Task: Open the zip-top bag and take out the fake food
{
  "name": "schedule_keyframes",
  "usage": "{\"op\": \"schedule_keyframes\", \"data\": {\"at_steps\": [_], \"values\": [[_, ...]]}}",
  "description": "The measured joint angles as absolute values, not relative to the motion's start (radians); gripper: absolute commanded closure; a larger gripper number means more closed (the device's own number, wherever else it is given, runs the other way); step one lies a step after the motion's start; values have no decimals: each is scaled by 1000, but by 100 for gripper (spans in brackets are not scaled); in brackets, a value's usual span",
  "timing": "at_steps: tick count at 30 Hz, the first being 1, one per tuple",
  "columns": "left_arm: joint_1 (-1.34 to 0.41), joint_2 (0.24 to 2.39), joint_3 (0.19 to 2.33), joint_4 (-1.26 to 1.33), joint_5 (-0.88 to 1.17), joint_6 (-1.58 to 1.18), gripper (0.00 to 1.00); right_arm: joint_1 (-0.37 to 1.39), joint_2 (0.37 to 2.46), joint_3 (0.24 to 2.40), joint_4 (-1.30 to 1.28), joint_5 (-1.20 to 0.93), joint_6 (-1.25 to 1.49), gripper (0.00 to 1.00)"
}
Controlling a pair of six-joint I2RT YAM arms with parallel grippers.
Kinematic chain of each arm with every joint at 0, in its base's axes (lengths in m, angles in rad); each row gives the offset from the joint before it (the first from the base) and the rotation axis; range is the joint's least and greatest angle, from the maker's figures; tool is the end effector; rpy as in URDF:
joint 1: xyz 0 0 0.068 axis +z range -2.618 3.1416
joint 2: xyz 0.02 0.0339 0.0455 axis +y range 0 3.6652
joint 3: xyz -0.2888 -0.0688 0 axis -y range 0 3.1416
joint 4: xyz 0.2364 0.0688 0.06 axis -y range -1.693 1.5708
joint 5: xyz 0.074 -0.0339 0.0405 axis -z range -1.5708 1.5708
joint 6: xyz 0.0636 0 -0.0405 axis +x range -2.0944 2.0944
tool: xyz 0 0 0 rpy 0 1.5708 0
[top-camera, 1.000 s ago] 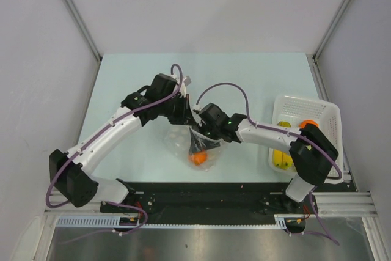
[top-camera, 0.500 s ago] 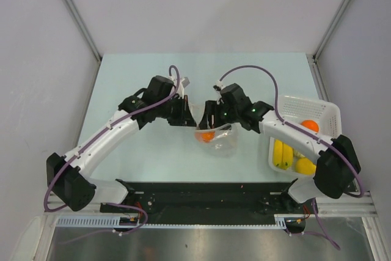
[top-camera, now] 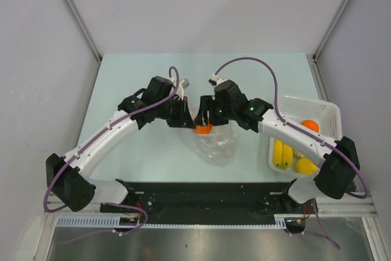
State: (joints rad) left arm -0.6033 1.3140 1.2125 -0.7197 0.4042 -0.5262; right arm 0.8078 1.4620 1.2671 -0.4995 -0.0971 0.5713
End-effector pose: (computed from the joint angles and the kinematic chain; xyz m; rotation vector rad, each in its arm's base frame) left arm 0.2149 -0.1784 0.3316 0.3030 2.5345 -0.9761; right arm 0.2289 0.2483 0.3258 -0.3377 2.3788 0.8061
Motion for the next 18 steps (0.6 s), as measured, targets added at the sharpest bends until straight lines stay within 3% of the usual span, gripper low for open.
{"op": "schedule_keyframes", "data": {"at_steps": [11, 18], "values": [[-603, 1311, 1227, -746, 393, -532, 100, 909, 1449, 1440, -645, 151, 452, 100], [-598, 1311, 1227, -752, 303, -533, 100, 915, 1206, 1427, -625, 236, 462, 98]]}}
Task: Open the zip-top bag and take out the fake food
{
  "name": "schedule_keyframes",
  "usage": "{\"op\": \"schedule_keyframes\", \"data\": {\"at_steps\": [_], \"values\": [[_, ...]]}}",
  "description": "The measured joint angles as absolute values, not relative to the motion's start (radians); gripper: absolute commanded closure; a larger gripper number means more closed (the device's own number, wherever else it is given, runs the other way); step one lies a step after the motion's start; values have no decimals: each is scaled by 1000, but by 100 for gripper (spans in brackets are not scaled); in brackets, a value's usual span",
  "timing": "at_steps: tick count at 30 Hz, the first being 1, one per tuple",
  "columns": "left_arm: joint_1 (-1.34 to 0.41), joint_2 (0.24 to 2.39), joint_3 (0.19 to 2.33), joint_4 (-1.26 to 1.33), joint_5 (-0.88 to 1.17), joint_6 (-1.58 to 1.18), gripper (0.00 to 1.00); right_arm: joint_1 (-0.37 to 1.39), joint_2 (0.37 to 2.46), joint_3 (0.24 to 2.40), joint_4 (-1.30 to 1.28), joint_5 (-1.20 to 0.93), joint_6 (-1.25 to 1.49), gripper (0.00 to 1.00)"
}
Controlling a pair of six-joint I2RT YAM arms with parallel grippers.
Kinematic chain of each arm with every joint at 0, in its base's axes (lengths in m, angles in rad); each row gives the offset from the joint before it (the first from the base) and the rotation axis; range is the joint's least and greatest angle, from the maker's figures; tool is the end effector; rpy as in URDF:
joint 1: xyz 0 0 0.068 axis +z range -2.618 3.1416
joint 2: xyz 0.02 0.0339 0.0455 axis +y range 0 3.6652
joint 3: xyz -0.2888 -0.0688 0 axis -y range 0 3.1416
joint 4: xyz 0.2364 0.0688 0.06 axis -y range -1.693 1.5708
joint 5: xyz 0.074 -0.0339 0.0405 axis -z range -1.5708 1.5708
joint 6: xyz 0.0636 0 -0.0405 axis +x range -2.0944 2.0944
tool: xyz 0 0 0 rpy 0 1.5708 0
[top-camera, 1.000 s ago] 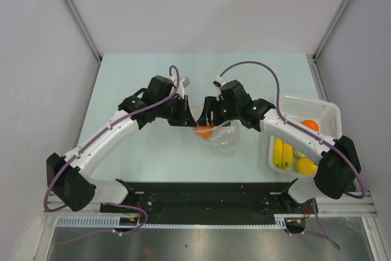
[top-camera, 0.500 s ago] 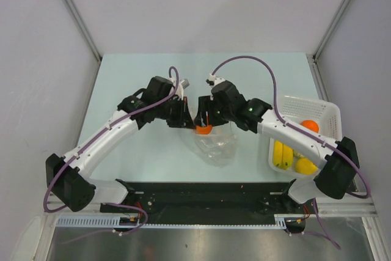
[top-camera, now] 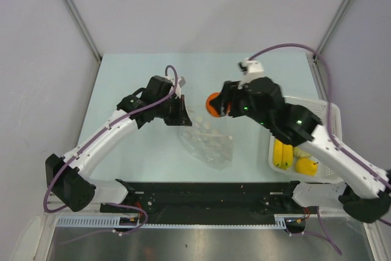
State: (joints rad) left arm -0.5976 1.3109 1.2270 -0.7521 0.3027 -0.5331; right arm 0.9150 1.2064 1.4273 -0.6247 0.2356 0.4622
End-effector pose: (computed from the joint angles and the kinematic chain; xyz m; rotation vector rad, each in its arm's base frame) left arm 0.2181 -0.1714 0.3326 0.2314 2.5395 -0.8527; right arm 0.1700 0.1966 0.4403 -0.2993 2.0016 0.6621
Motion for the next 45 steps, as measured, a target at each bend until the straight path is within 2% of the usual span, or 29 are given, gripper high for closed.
{"op": "schedule_keyframes", "data": {"at_steps": [3, 8, 11, 15, 19, 22, 24, 25, 27, 28, 30, 31, 34, 37, 45], "values": [[-593, 1311, 1227, -751, 277, -534, 100, 815, 1076, 1413, -657, 316, 491, 98], [-590, 1312, 1229, -752, 265, -542, 100, 464, 965, 1351, -823, 372, 525, 94], [-590, 1317, 1235, -754, 265, -543, 100, 267, 952, 1308, -942, 392, 521, 89], [-589, 1317, 1235, -757, 264, -543, 100, 10, 943, 1203, -1038, 382, 471, 88], [-588, 1323, 1237, -758, 266, -549, 100, -152, 962, 1131, -1042, 329, 439, 88], [-588, 1330, 1240, -759, 268, -550, 100, -194, 1008, 1117, -1004, 287, 431, 84], [-588, 1332, 1245, -764, 268, -549, 100, -207, 1050, 1116, -967, 268, 427, 71], [-588, 1333, 1248, -767, 268, -549, 100, -213, 1083, 1116, -939, 255, 423, 60], [-588, 1333, 1251, -770, 268, -549, 100, -218, 1140, 1114, -891, 228, 413, 51], [-588, 1333, 1251, -770, 268, -549, 100, -218, 1163, 1113, -876, 215, 409, 40], [-588, 1333, 1251, -772, 268, -549, 100, -218, 1218, 1113, -846, 185, 401, 31], [-588, 1333, 1251, -773, 268, -549, 100, -218, 1242, 1113, -834, 171, 396, 22], [-588, 1333, 1252, -773, 268, -549, 100, -218, 1283, 1111, -818, 147, 382, 11], [-588, 1333, 1261, -779, 263, -548, 100, -216, 1283, 1111, -815, 141, 368, 5], [-560, 1333, 1347, -805, 169, -541, 100, -117, 1269, 1119, -833, 162, 358, 2]]}}
